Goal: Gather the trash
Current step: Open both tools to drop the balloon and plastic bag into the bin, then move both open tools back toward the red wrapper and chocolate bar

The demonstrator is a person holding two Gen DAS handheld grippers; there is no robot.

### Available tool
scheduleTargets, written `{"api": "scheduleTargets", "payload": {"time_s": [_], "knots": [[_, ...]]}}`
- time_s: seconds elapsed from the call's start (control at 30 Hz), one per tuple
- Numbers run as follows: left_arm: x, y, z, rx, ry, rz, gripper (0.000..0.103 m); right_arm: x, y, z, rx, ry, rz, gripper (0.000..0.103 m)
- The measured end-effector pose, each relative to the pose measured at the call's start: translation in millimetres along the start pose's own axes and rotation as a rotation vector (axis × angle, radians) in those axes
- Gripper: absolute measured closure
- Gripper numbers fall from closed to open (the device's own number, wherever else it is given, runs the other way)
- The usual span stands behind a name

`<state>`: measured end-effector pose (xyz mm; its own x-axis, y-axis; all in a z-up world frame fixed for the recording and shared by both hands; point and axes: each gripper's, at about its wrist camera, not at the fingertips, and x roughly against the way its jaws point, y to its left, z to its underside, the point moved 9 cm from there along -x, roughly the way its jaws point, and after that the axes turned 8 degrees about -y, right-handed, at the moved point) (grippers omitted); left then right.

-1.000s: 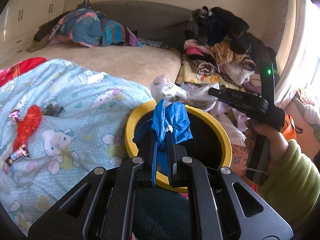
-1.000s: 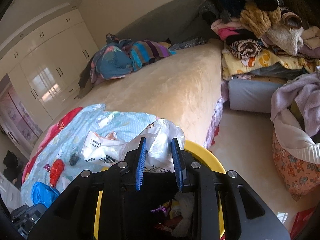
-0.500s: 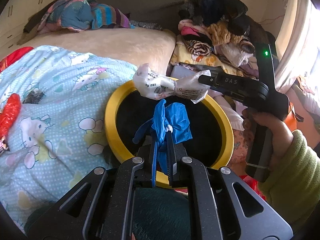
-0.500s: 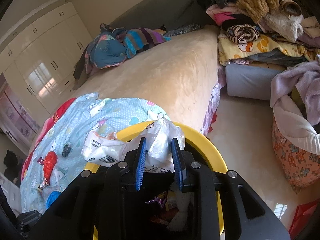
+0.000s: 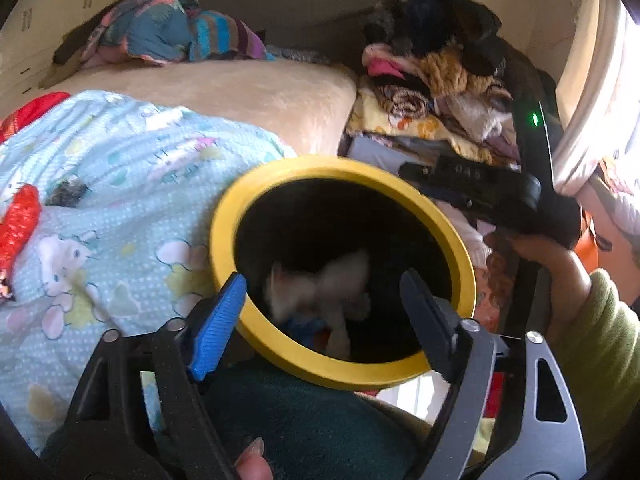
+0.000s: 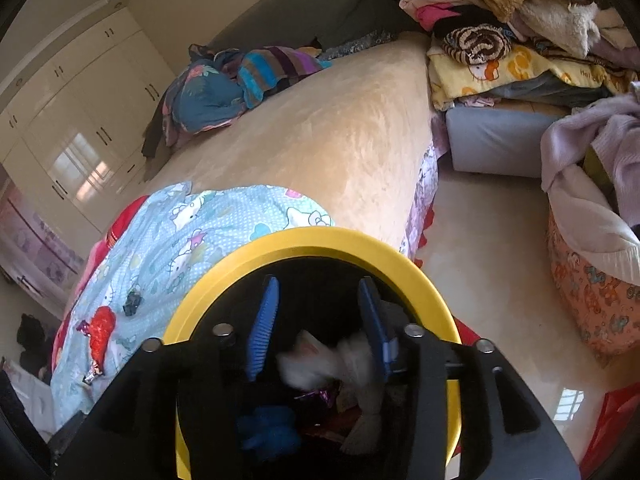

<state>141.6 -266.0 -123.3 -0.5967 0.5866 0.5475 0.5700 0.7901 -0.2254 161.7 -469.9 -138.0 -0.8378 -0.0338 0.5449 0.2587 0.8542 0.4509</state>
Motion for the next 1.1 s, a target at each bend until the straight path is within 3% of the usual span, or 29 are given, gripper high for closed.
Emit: {"api": "scheduleTargets", "payload": {"time_s": [0.07, 0.23, 0.57, 1.1], "knots": [[6.8, 2.3, -5.9, 0.008, -0.029, -0.004, 0.015, 1.8, 3.8, -1.5, 0.007, -0.005, -0.004, 0.054], [23.6, 6.6, -17.8, 0.001, -0.084, -0.033, 0.011, 8.7, 23.1, -5.3, 0.034, -0.026, -0.033, 0.05], [53.6, 23.6, -34.5, 0.023, -0.157, -0.083, 0.011, 29.8, 72.0, -19.4, 0.109, -0.081, -0.118, 0.033], [91.1, 70.0, -46.7, 0.12, -0.23, -0.176, 0.011, 33.6, 128.8, -3.6, 0.22, -0.058, -0.202, 0.023]]}}
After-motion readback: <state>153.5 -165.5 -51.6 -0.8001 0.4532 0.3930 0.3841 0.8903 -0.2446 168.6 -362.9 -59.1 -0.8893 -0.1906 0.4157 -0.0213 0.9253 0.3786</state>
